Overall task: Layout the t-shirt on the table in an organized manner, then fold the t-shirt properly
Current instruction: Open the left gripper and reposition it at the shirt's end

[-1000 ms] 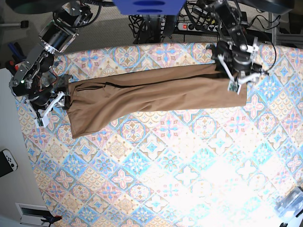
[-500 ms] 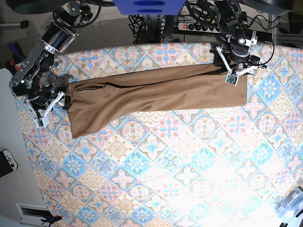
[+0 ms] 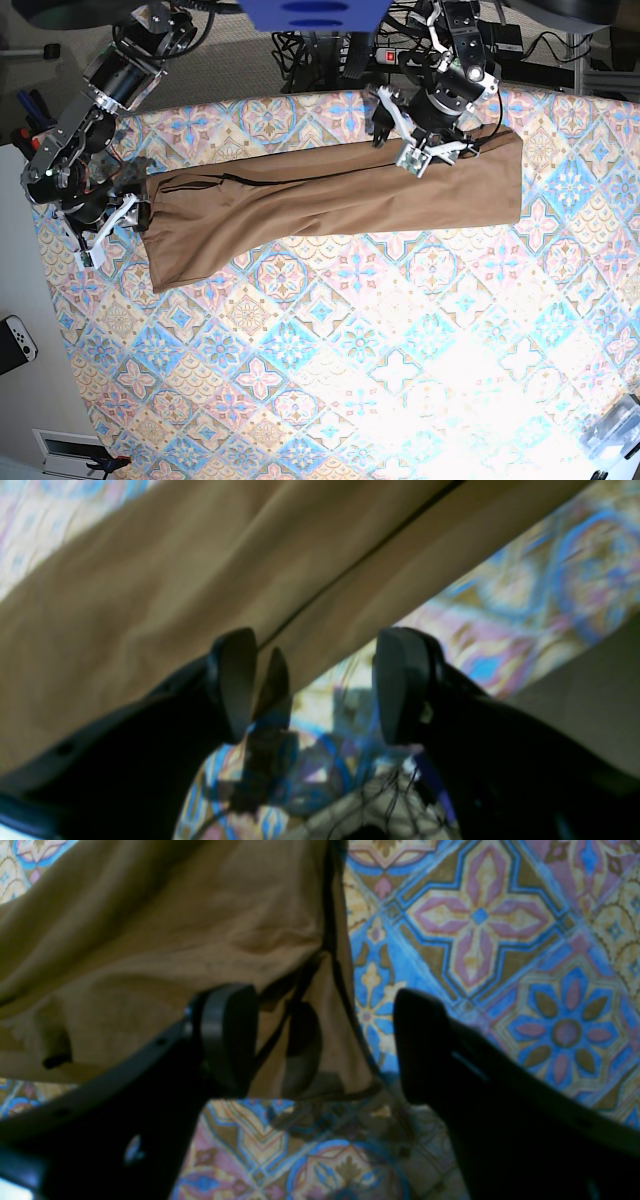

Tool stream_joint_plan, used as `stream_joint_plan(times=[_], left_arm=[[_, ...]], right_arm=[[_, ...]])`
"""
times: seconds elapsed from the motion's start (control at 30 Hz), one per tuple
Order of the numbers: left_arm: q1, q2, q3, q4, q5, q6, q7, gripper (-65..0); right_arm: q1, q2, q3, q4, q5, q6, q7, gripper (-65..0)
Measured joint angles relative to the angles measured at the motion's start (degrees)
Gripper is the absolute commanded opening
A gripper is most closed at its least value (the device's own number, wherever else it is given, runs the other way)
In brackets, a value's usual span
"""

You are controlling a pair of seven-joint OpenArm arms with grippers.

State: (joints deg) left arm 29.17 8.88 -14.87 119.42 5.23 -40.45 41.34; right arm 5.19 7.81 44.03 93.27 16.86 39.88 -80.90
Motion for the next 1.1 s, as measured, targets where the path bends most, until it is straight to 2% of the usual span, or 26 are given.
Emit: stream_joint_plan(times=[0.07, 0.1, 0.17, 0.23, 0.3, 0.37, 0.43, 0.57, 0.7, 0.8, 0.9, 1.03, 1.1], left_arm=[[-1.9, 0.0, -4.3, 0.0, -2.7, -0.1, 0.8, -28.9], [-3.1, 0.0, -6.6, 0.0, -4.1, 0.5, 2.9, -28.9], [-6.4, -0.2, -9.8, 0.0, -6.9, 1.1, 11.0, -28.9], [-10.5, -0.1, -15.8, 0.1, -14.7, 0.2, 20.6, -28.9], [-15.8, -2.5, -22.1, -0.3, -21.6, 0.4, 32.3, -28.9], [-19.5, -5.2, -28.2, -0.4, -28.9, 0.7, 39.1, -28.9], [-20.9, -8.5, -33.3, -0.5, -35.0, 0.3, 38.8, -28.6], [-21.3, -13.4, -37.1, -1.4, -40.2, 0.3, 39.0, -28.4], [-21.8, -15.7, -40.4, -9.3, -40.4, 0.3, 39.1, -28.3], [-21.2, -19.6, -40.8, -19.1, -41.4, 0.5, 39.1, -26.0], [-21.3, -21.4, -40.6, -27.7, -47.7, 0.3, 38.9, -20.3], [-21.0, -22.2, -40.1, -30.0, -49.4, 0.4, 39.2, -19.4], [-20.8, -23.1, -36.3, -30.0, -49.3, 0.4, 39.1, -19.5]], right_arm=[[-0.6, 0.1, -0.1, 0.0, 0.1, 0.0, 0.3, -24.5], [-1.3, 0.1, -0.1, 0.0, 0.2, 0.0, 0.3, -24.5], [-2.4, 0.0, -0.1, 0.0, 0.0, 0.0, -0.1, -24.5], [-2.6, 0.0, -0.1, 0.0, -0.3, 0.0, -0.5, -24.5], [-2.2, 0.0, -0.1, 0.0, 0.1, 0.0, 0.2, -24.5], [-2.1, 0.1, -0.1, 0.0, 0.2, 0.0, 0.2, -24.5], [-2.3, 0.0, -0.1, 0.0, 0.2, 0.0, 0.1, -24.5], [-2.5, 0.0, -0.1, 0.0, 0.0, 0.0, 0.0, -24.5], [-2.5, 0.0, -0.1, 0.0, 0.0, 0.0, 0.1, -24.5], [-2.5, -0.1, -0.2, 0.0, 0.1, 0.0, 0.2, -24.5], [-2.5, 0.0, -0.2, 0.0, 0.0, 0.0, 0.1, -24.5], [-3.3, 0.2, -0.2, 0.1, 0.1, 0.0, 0.3, -24.5], [-4.5, 0.0, -0.2, 0.1, 0.2, 0.0, 0.1, -24.5]])
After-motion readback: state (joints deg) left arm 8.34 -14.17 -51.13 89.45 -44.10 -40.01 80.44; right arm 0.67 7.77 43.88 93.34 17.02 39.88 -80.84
